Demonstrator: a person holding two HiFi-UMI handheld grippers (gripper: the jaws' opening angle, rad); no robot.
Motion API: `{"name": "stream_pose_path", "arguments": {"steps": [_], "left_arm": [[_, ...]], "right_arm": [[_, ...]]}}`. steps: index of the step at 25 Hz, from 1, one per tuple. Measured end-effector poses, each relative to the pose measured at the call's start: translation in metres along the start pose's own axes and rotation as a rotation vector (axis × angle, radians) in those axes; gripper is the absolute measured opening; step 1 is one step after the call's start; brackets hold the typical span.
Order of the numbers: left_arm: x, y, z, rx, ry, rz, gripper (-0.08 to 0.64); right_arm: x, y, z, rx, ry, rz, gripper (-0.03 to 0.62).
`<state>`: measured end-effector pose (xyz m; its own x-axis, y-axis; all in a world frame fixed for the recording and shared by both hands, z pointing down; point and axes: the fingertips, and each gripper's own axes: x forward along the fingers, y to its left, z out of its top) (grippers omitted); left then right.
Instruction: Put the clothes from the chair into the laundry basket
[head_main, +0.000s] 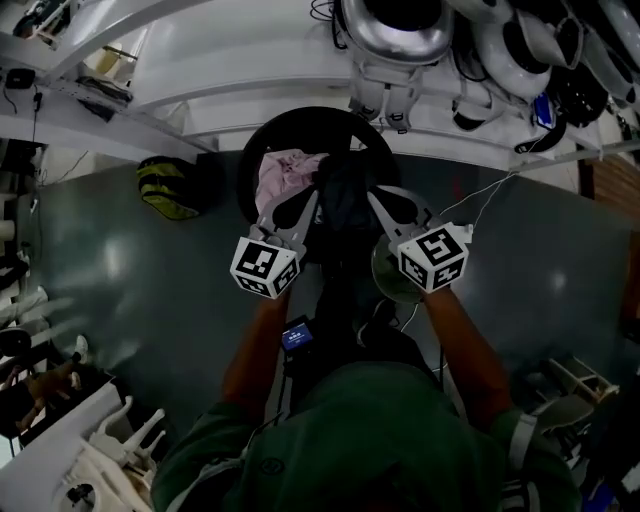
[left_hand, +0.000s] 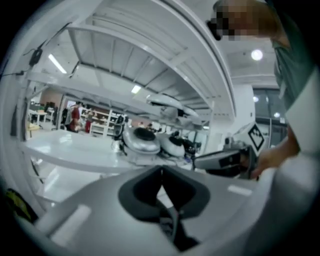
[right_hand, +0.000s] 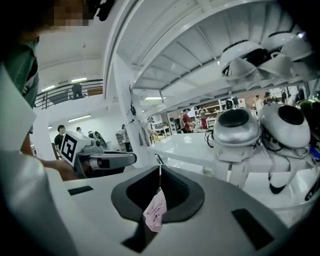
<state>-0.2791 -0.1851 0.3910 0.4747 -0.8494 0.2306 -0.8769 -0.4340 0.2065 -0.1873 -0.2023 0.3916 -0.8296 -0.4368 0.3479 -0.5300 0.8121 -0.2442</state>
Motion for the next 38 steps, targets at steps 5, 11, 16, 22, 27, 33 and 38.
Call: {"name": "stream_pose_path", "arguments": {"steps": [5,11,16,22,27,33,38], "left_arm": [[-0.004,0.070,-0.068,-0.072,0.071,0.122,0.006],[-0.007,0.126,-0.145,-0.154,0.149,0.221,0.008],[-0.004,0.163,-0.207,-0.206,0.216,0.269,0.013],[0.005,0.202,-0.279,-0.249,0.315,0.335,0.114],[0.013,0.227,-0.330,-0.245,0.391,0.384,0.212],[0.017,0.241,-0.383,-0.265,0.464,0.410,0.242],[0.016,0.246,-0.423,-0.302,0.516,0.437,0.241]], "right_arm": [[0.074,-0.005,-0.048,0.026,0.081,0.040,0.006],[0.145,-0.007,-0.110,0.062,0.179,0.087,0.006],[0.195,-0.001,-0.165,0.075,0.271,0.119,0.009],[0.252,0.002,-0.238,0.137,0.413,0.140,0.146],[0.287,0.001,-0.301,0.160,0.527,0.158,0.178],[0.317,-0.006,-0.371,0.163,0.654,0.155,0.217],[0.337,-0.008,-0.410,0.161,0.737,0.162,0.219]]}}
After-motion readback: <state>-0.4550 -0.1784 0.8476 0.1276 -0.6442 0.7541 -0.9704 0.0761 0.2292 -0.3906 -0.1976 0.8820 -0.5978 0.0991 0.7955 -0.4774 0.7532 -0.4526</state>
